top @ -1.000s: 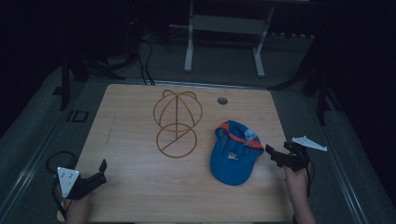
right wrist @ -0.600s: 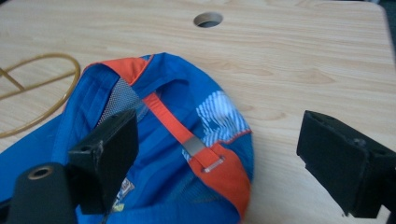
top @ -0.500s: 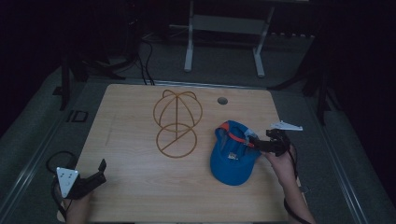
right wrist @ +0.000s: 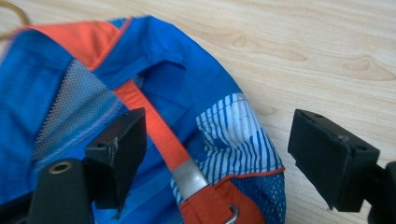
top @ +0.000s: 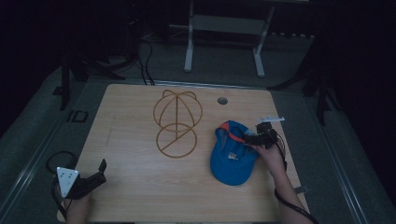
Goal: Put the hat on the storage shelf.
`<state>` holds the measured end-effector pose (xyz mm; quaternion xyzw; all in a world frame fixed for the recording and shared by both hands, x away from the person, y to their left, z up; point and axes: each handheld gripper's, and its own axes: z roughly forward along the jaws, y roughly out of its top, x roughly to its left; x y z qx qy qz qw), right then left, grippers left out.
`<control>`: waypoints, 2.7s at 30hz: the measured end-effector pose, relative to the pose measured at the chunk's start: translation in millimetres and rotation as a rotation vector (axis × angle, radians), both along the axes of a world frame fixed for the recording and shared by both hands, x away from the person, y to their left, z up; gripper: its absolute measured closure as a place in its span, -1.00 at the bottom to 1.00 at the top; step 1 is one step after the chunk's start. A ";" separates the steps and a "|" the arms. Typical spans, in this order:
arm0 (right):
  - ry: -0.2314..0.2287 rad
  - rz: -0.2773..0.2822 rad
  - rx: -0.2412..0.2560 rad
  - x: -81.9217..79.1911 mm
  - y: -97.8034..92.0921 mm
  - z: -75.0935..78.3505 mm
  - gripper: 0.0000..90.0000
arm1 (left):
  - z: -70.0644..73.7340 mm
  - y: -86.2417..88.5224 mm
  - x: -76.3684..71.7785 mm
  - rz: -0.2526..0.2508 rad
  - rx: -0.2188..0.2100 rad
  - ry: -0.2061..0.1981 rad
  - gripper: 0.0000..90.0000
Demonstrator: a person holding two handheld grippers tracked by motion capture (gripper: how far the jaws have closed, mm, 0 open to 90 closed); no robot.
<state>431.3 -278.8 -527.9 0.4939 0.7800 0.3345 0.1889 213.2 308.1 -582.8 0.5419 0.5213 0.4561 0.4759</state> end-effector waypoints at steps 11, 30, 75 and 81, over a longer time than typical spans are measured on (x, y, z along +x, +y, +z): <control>0.093 0.012 -0.072 9.9 6.3 -18.8 -0.21 | 0.2 -1.1 0.4 -0.007 0.005 0.005 -0.95; 0.086 0.123 -0.116 5.7 16.6 -16.0 0.87 | 0.2 -1.3 0.4 -0.011 0.005 0.005 -0.95; -0.307 0.145 0.019 -72.5 23.6 151.2 0.90 | 52.4 -36.4 0.3 -0.260 -0.010 0.096 -0.88; -0.349 0.160 0.010 -82.3 26.2 167.5 0.90 | 80.6 -52.3 5.4 -0.300 0.020 0.110 -0.87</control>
